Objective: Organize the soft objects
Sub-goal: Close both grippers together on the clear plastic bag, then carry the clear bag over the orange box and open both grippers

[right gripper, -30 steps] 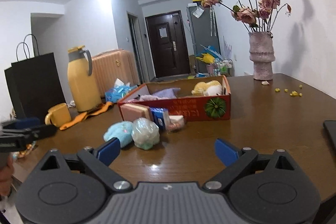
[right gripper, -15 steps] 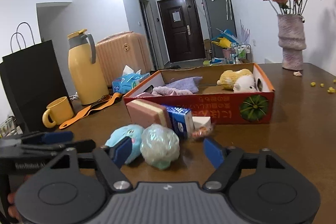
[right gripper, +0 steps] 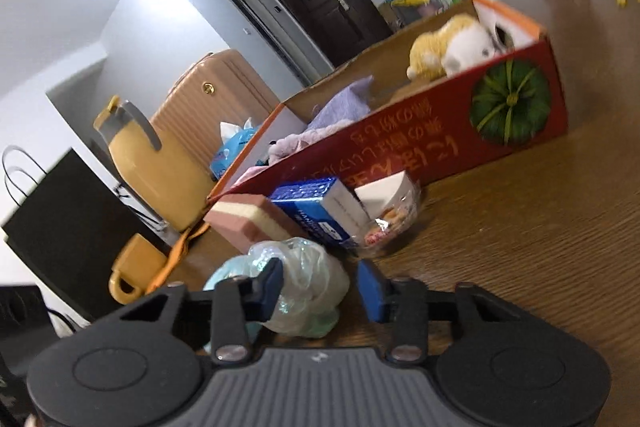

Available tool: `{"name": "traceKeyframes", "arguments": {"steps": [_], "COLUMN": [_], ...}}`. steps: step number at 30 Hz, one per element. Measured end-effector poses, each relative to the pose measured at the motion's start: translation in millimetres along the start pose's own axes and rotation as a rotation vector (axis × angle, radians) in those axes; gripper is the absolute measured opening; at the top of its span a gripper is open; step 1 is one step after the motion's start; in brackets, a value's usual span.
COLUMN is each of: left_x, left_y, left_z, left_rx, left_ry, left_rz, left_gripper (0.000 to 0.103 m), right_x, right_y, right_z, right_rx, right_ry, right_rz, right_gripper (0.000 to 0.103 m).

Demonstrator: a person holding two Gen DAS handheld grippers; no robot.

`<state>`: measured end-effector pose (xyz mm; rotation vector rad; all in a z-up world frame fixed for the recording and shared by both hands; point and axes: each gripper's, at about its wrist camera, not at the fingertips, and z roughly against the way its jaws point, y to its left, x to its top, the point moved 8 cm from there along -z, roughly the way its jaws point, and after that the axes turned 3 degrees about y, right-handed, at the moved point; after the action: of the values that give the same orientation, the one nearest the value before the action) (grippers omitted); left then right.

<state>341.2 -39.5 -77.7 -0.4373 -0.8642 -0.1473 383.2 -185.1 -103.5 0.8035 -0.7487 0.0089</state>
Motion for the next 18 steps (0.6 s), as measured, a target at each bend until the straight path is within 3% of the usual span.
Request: {"name": "traceKeyframes", "arguments": {"steps": [2,5,11,18], "left_x": [-1,-5,-30,-45], "left_y": [1,-8,-49,-88], "left_z": [3,18,51,53], "left_rx": [-0.001,-0.029,-0.11,-0.165], "left_ry": [0.005,0.001,0.007,0.032], "left_rz": [0.022,0.031,-0.008,-0.068], "left_gripper": [0.006,0.006,0.006,0.006], "right_x": [-1,-8,-44,-62], "right_y": [3,12,25,16], "right_z": [0,12,75,122], "right_rx": [0.059,0.049,-0.008,-0.086], "right_ry": [0.01,0.005,-0.048,-0.107], "right_rz": [-0.031,0.006,0.059,0.036], "right_gripper": [0.015,0.008,0.007,0.006]}}
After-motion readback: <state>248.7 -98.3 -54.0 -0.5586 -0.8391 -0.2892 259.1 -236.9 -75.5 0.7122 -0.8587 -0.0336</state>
